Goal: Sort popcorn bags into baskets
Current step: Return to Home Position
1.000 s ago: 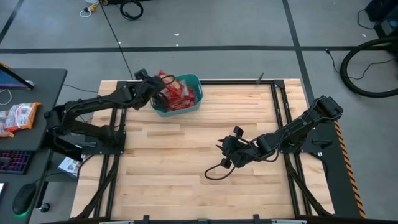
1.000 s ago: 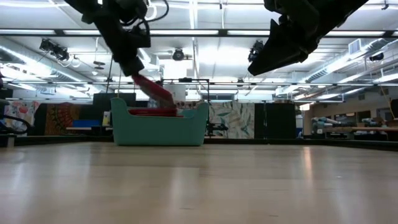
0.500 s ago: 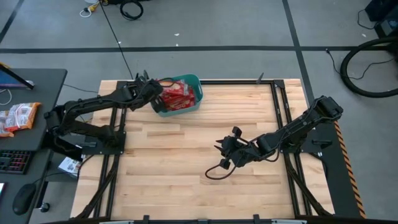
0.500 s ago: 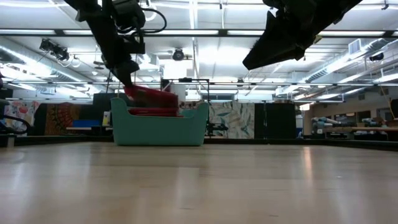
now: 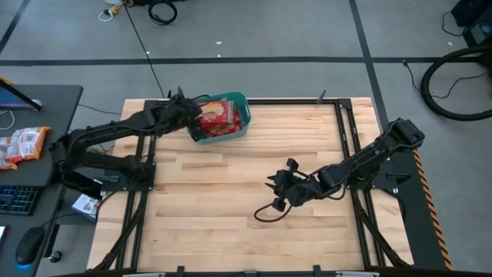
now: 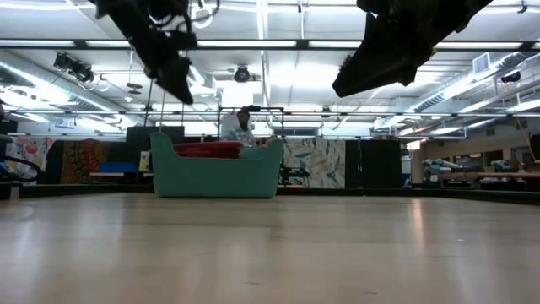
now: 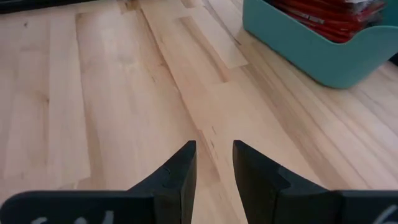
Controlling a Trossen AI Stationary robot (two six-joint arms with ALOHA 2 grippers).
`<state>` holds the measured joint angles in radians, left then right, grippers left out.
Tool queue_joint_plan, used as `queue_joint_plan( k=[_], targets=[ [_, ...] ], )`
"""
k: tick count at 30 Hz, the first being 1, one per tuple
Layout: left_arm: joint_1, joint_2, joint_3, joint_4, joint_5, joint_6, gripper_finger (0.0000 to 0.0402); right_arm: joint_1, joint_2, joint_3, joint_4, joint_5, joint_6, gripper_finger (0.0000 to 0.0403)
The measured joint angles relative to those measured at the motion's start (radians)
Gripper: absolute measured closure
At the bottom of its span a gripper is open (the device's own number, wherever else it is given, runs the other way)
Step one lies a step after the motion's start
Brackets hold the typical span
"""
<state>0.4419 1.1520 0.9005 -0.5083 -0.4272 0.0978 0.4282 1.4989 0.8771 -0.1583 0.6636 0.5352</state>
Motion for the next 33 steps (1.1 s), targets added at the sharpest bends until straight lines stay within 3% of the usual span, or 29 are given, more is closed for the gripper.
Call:
queue_joint_plan(
  k=[7, 9, 15, 24, 33],
  targets=[
    [-0.06, -0.139, -0.061, 0.117, 0.311, -0.007, 0.0259, -0.013, -0.017, -0.001, -0.026, -0.013, -0.031, 0.0293],
    [-0.088, -0.178, -0.106, 0.162, 0.355, -0.009, 0.026, -0.021, -0.027, -0.001, -0.035, -0.024, -0.034, 0.0295],
    [-0.153, -0.304, -0.242, 0.301, 0.363, -0.033, 0.026, -0.047, -0.14, -0.1, 0.016, -0.037, -0.038, 0.0312],
    [-0.216, -0.504, -0.392, 0.442, 0.396, -0.072, 0.026, -0.115, -0.381, -0.393, 0.302, -0.091, -0.041, 0.0326],
    [-0.245, -0.717, -0.528, 0.517, 0.399, -0.12, 0.0261, -0.151, -0.602, -0.543, 0.36, -0.101, -0.059, 0.0326]
  ],
)
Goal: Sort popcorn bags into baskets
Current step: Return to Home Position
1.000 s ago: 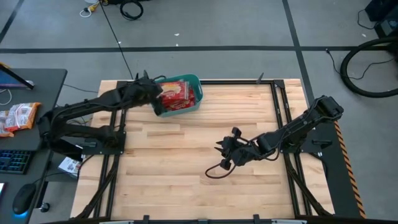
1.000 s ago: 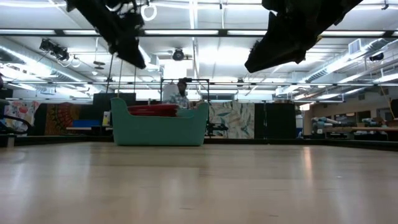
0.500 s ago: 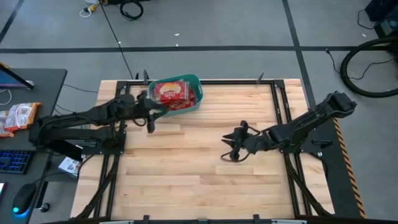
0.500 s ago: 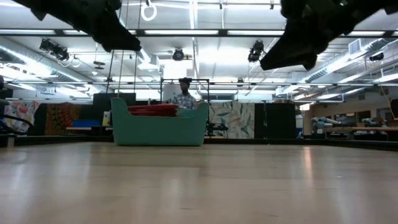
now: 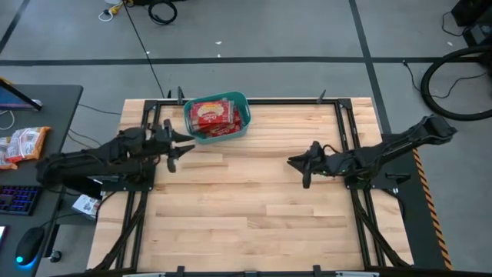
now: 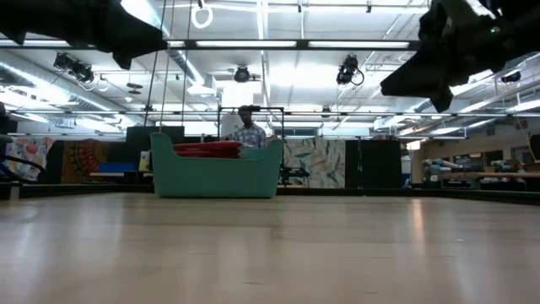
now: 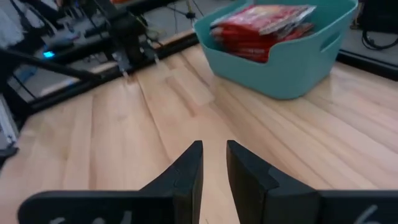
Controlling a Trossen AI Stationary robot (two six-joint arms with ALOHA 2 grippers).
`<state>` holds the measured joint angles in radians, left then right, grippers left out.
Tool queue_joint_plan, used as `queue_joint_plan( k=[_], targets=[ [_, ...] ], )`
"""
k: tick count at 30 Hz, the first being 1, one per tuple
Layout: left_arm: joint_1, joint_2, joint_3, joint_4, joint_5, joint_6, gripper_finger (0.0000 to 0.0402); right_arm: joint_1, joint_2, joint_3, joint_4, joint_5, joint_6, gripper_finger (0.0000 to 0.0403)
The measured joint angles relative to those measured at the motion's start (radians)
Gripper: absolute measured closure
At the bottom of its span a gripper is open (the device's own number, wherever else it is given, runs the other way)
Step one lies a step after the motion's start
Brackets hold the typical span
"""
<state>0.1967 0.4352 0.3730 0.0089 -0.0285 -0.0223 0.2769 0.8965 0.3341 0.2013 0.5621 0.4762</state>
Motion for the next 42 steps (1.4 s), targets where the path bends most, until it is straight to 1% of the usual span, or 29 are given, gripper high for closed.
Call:
queue_joint_plan(
  k=[5, 12, 15, 20, 24, 29, 32, 37, 40, 42],
  targets=[
    [-0.005, -0.119, -0.053, 0.005, 0.0, -0.021, 0.0261, 0.0, -0.124, -0.066, 0.003, 0.023, -0.009, 0.0326],
    [-0.005, -0.264, -0.124, -0.001, -0.003, -0.033, 0.0261, -0.001, -0.282, -0.195, 0.092, 0.09, -0.009, 0.0326],
    [-0.005, -0.317, -0.148, 0.0, -0.004, -0.027, 0.0261, -0.001, -0.347, -0.236, 0.1, 0.12, -0.009, 0.0326],
    [-0.005, -0.386, -0.154, -0.036, -0.02, -0.02, 0.0261, -0.011, -0.449, -0.292, 0.111, 0.137, -0.021, 0.0326],
    [-0.005, -0.431, -0.154, -0.065, -0.03, -0.011, 0.0274, -0.019, -0.52, -0.329, 0.108, 0.155, -0.03, 0.0326],
    [-0.005, -0.429, -0.16, -0.09, -0.029, -0.01, 0.0296, -0.032, -0.588, -0.329, 0.082, 0.155, -0.058, 0.0326],
    [-0.005, -0.432, -0.205, -0.073, -0.027, -0.016, 0.0306, -0.035, -0.632, -0.329, 0.082, 0.155, -0.09, 0.0326],
    [-0.005, -0.431, -0.27, -0.006, -0.027, -0.019, 0.032, -0.034, -0.689, -0.329, 0.079, 0.154, -0.112, 0.0326],
    [-0.005, -0.432, -0.282, 0.036, -0.027, -0.013, 0.0326, -0.034, -0.717, -0.328, 0.055, 0.154, -0.113, 0.0326],
    [-0.005, -0.431, -0.285, 0.035, -0.026, -0.006, 0.033, -0.034, -0.737, -0.328, 0.019, 0.153, -0.11, 0.0326]
  ],
)
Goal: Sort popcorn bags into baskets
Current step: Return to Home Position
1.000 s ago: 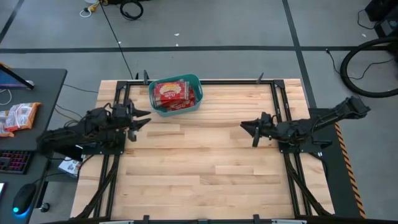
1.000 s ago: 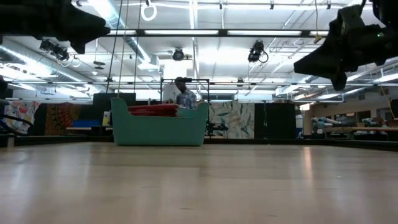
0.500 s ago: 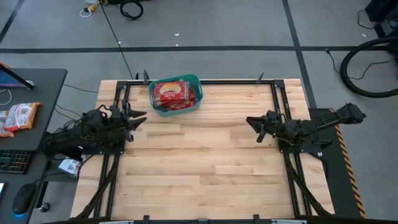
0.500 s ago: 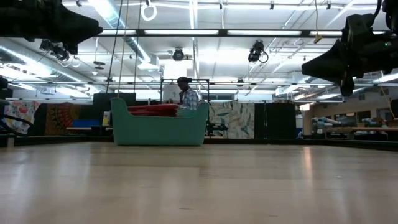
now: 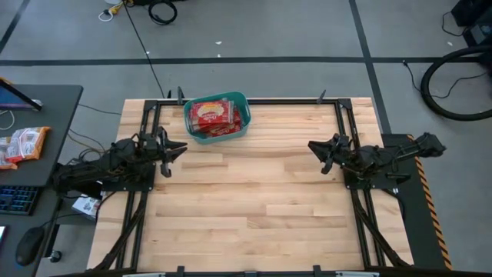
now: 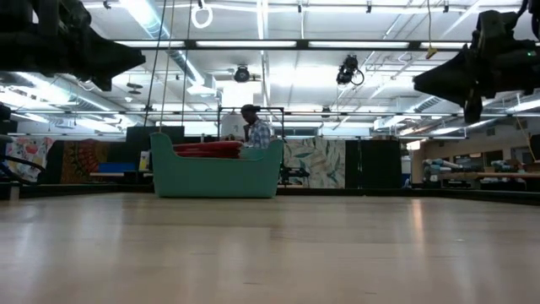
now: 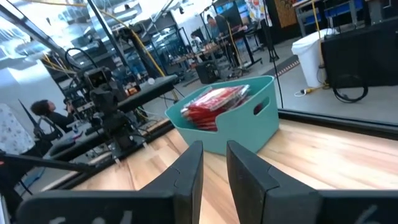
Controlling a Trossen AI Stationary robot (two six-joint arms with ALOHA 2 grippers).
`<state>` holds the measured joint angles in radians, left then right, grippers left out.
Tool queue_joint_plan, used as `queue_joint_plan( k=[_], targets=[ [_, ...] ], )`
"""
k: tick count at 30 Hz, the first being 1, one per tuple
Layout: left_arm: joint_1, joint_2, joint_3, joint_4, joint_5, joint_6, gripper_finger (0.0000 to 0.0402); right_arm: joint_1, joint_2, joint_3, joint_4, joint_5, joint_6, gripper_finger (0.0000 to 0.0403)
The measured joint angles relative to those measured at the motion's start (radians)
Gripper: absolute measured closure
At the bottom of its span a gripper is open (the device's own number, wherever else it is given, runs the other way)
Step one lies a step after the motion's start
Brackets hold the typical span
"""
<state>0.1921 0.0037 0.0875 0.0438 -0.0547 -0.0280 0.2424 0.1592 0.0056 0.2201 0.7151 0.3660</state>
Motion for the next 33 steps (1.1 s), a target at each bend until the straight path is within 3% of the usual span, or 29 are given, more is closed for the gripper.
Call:
queue_joint_plan(
  k=[11, 15, 26, 33],
  targets=[
    [0.0, 0.0, -0.018, 0.043, 0.008, 0.024, 0.0358, 0.0, -0.158, 0.0, -0.094, 0.001, -0.044, 0.0326],
    [-0.001, 0.001, -0.079, 0.106, 0.036, -0.017, 0.0366, 0.0, -0.157, 0.001, -0.116, 0.008, -0.024, 0.0326],
    [0.0, 0.001, -0.079, 0.121, 0.029, 0.033, 0.037, 0.0, -0.153, 0.001, -0.144, 0.0, -0.006, 0.0326],
    [0.0, 0.003, -0.079, 0.094, 0.006, 0.032, 0.037, 0.0, -0.153, 0.001, -0.144, -0.001, -0.18, 0.0325]
  ],
)
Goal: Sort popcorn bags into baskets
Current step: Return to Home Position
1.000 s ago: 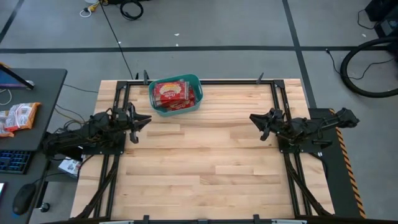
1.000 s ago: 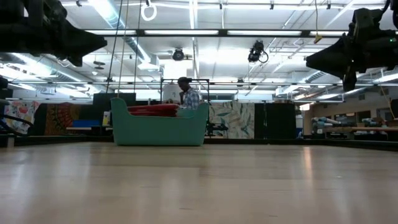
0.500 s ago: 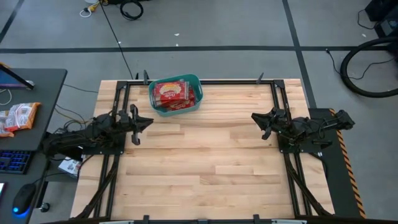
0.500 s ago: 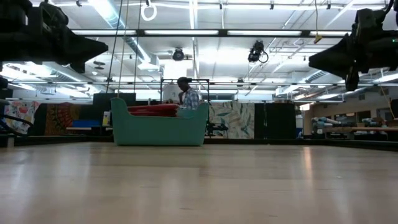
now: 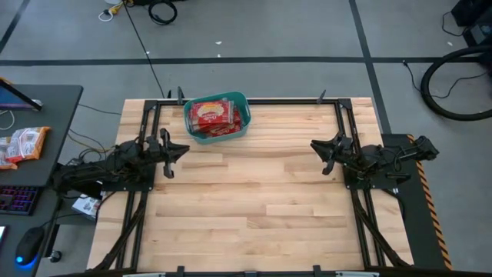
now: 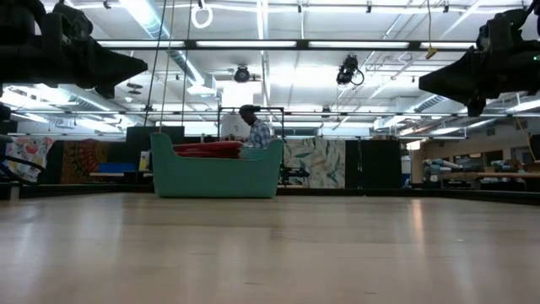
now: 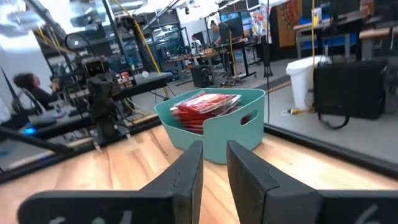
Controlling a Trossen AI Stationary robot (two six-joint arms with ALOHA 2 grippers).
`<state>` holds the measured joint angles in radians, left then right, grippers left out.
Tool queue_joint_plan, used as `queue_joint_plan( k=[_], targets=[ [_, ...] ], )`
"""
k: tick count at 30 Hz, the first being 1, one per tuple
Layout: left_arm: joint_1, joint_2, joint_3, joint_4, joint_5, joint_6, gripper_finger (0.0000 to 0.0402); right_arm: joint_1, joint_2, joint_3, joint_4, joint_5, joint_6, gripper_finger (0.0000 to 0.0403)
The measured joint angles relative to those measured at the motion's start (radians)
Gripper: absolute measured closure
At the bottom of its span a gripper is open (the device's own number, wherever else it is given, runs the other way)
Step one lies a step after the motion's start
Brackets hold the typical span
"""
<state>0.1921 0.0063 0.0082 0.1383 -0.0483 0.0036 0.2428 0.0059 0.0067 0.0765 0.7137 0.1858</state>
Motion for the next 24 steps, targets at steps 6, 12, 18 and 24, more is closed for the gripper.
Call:
queue_joint_plan(
  k=[6, 12, 18, 24],
  targets=[
    [0.0, 0.0, 0.0, -0.004, 0.0, -0.107, 0.037, 0.0, 0.0, 0.0, 0.0, 0.0, -0.065, 0.0325],
    [0.0, 0.0, 0.0, -0.004, 0.0, -0.119, 0.037, 0.0, 0.0, 0.0, 0.001, 0.0, -0.051, 0.0325],
    [0.0, 0.0, -0.001, -0.004, 0.0, -0.123, 0.037, 0.0, 0.0, 0.0, 0.001, 0.0, -0.051, 0.0325],
    [0.0, 0.0, -0.001, -0.004, 0.0, -0.123, 0.037, 0.0, 0.0, 0.0, 0.001, -0.001, -0.051, 0.0325]
  ],
)
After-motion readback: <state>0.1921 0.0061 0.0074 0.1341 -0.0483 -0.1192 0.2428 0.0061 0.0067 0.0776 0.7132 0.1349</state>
